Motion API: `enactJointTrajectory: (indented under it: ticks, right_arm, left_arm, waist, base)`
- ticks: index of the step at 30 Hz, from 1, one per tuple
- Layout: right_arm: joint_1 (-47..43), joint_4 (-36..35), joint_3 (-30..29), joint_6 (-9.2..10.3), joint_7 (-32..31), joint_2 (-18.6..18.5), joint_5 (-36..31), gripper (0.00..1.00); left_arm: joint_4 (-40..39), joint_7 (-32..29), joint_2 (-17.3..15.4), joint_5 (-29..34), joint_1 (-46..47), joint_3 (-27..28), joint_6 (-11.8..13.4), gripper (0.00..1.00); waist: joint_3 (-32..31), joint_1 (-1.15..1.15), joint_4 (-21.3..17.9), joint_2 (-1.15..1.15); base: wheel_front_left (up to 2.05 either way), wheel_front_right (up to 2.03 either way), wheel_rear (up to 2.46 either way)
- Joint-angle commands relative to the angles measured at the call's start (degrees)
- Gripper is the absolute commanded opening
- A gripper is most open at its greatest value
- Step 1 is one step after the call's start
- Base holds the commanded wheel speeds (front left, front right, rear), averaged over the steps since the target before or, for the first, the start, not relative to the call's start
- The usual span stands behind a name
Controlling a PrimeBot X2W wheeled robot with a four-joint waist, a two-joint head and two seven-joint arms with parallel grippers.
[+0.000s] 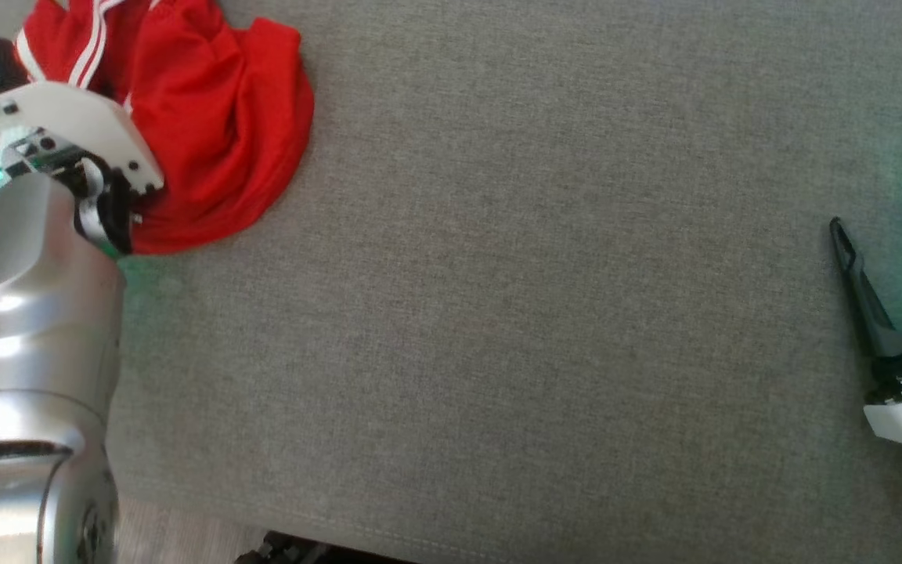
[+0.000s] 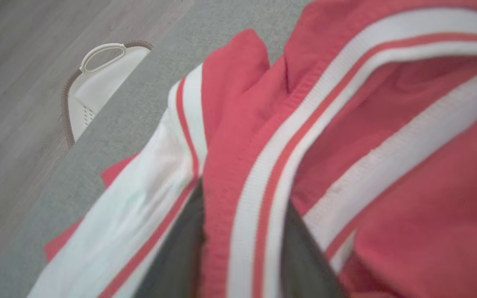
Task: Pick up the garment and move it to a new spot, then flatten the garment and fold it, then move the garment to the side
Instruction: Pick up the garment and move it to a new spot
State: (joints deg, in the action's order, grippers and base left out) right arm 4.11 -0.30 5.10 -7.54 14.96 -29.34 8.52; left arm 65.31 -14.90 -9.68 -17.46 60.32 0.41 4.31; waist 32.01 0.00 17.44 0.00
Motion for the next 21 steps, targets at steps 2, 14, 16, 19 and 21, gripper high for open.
enactJointTrajectory:
  ticks: [2, 14, 16, 19, 21]
  right_arm:
    - [-1.13, 1.06, 0.55, 0.05, -0.08, -1.14, 0.12, 1.0]
    - [0.73, 5.64, 4.8, 0.05, 0.02, 7.97, 0.27, 1.0]
    - [0.35, 6.38, 5.24, 0.05, 0.03, 10.04, 0.33, 1.0]
    - [-1.04, 7.18, 5.29, 0.05, 0.03, 13.0, 0.44, 1.0]
    - [-2.21, 7.76, 5.67, 0.05, 0.03, 14.65, 0.41, 1.0]
  left_arm:
    - [0.25, 2.12, -3.13, -0.14, 0.07, 1.11, -0.82, 0.0]
    - [-1.39, 10.68, -7.18, 3.85, 8.1, -4.17, -6.23, 0.0]
    - [-2.15, 11.18, -7.29, 4.4, 8.9, -5.26, -7.48, 0.0]
    - [-3.38, 11.1, -6.74, 4.84, 9.67, -6.92, -9.19, 0.0]
    - [-4.29, 10.77, -6.12, 4.97, 9.6, -8.13, -10.12, 0.0]
  waist:
    - [-0.33, 0.0, -0.13, 0.0]
    - [-15.22, 0.0, -6.39, 0.0]
    - [-18.56, 0.0, -8.4, 0.0]
    - [-23.1, 0.0, -11.56, 0.0]
    - [-26.23, 0.0, -14.05, 0.0]
  base:
    - [0.0, 0.0, 0.0]
    - [0.0, 0.0, 0.0]
    - [0.0, 0.0, 0.0]
    - [0.0, 0.0, 0.0]
    - [0.0, 0.0, 0.0]
